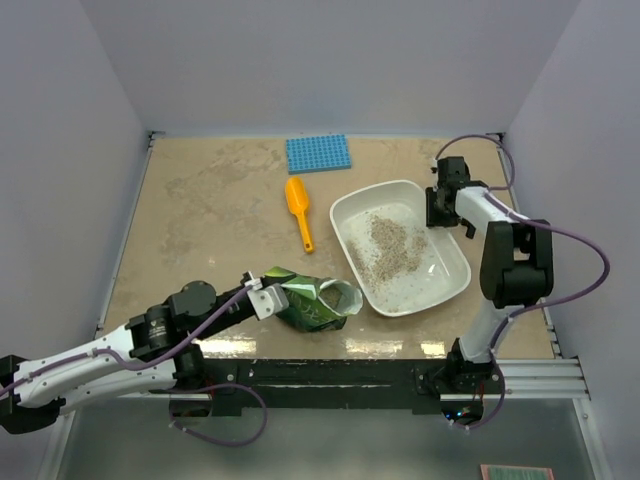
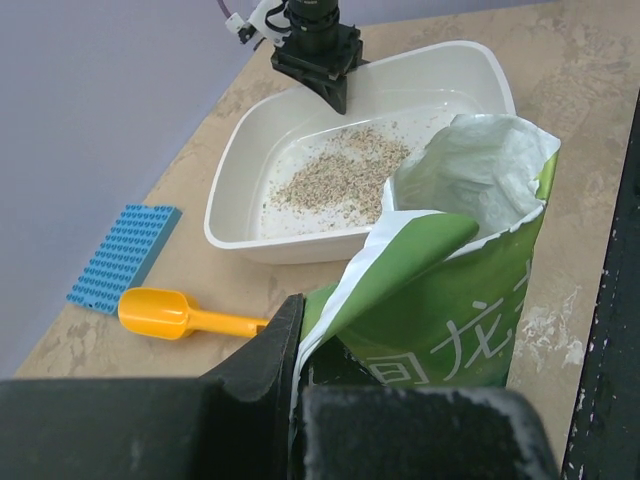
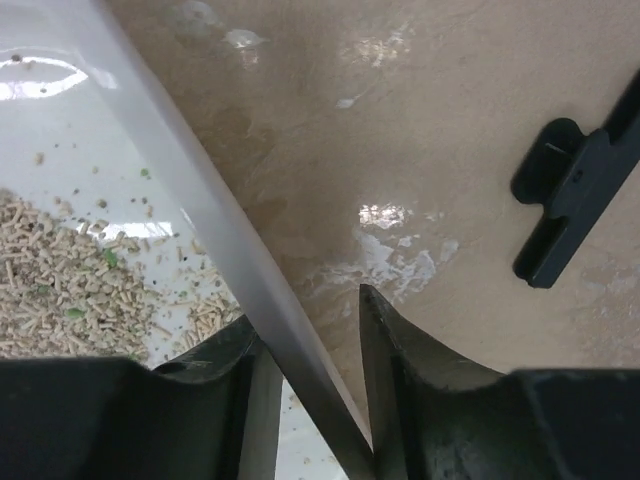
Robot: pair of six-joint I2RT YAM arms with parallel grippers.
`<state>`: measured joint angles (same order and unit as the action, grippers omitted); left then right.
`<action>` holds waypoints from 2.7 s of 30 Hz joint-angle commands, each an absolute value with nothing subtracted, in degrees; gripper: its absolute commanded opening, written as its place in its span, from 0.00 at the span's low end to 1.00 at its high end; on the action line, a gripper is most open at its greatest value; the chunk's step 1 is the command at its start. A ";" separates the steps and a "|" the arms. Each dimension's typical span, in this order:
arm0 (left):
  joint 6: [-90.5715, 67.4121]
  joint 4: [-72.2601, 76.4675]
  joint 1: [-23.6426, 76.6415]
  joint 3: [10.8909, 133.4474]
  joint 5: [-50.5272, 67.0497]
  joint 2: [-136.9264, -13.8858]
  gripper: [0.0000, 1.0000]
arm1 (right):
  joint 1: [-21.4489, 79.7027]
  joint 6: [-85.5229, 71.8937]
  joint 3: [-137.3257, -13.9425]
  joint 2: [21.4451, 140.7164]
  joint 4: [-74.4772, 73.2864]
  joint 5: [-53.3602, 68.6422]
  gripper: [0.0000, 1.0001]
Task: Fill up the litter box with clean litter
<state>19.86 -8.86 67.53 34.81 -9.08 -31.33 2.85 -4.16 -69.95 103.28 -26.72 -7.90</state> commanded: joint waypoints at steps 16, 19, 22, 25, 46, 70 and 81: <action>16.70 0.97 67.32 31.73 -6.77 -30.94 0.00 | 0.18 -24.07 -86.57 113.29 -28.13 -10.72 0.00; 16.96 1.67 67.06 31.29 -8.26 -31.20 0.00 | -3.86 -27.59 -87.97 114.17 -27.77 -9.41 0.00; 16.52 2.46 66.27 31.03 -8.88 -31.38 0.00 | -4.57 -29.62 -90.08 115.22 -27.95 -9.23 0.00; 16.26 3.34 65.83 30.94 -8.70 -31.64 0.00 | -4.57 -29.45 -92.63 116.45 -29.35 -8.79 0.21; 12.13 10.81 64.25 60.10 -15.30 -62.48 0.00 | 4.04 -10.82 -80.68 75.68 -25.65 9.74 0.98; 16.79 -2.98 34.54 51.50 36.44 -53.96 0.00 | 5.71 -6.77 -51.68 56.85 3.87 42.96 0.98; 27.67 -22.04 34.54 65.82 53.70 -60.55 0.00 | 6.33 6.48 -55.28 66.87 2.31 66.25 0.98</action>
<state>20.88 -18.96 34.24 56.90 40.66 -60.64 5.74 -1.67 -53.45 67.29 0.12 54.89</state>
